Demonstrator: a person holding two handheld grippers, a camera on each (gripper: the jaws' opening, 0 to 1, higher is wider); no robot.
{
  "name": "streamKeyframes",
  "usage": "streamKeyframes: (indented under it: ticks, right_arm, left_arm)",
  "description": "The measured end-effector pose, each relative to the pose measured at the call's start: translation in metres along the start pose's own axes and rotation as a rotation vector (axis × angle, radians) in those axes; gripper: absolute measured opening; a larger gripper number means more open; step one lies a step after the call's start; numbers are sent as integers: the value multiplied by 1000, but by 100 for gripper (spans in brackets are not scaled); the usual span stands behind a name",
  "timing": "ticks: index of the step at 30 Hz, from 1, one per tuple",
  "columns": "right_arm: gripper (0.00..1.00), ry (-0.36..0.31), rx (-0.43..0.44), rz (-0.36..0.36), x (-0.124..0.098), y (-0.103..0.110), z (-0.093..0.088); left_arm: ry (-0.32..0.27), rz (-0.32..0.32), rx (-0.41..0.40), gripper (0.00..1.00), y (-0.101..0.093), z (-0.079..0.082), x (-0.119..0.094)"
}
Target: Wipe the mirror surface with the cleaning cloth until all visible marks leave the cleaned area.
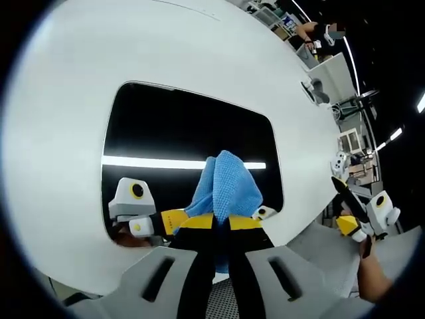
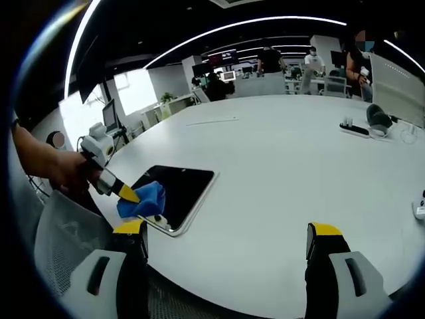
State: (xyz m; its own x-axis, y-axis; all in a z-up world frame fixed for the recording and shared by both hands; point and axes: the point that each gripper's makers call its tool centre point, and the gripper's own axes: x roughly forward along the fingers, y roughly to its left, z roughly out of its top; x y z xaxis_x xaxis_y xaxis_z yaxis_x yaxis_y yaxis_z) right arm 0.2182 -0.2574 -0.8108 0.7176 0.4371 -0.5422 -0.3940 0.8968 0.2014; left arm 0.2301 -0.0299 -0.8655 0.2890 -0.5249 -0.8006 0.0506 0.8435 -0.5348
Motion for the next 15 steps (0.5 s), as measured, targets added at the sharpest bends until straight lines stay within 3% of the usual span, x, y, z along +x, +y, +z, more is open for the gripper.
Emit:
streamKeyframes:
  ticks: [15]
  right_arm:
    - [99, -13, 13, -2, -1, 0, 3]
  left_arm:
    - [-19, -16, -28, 3, -3, 18, 6]
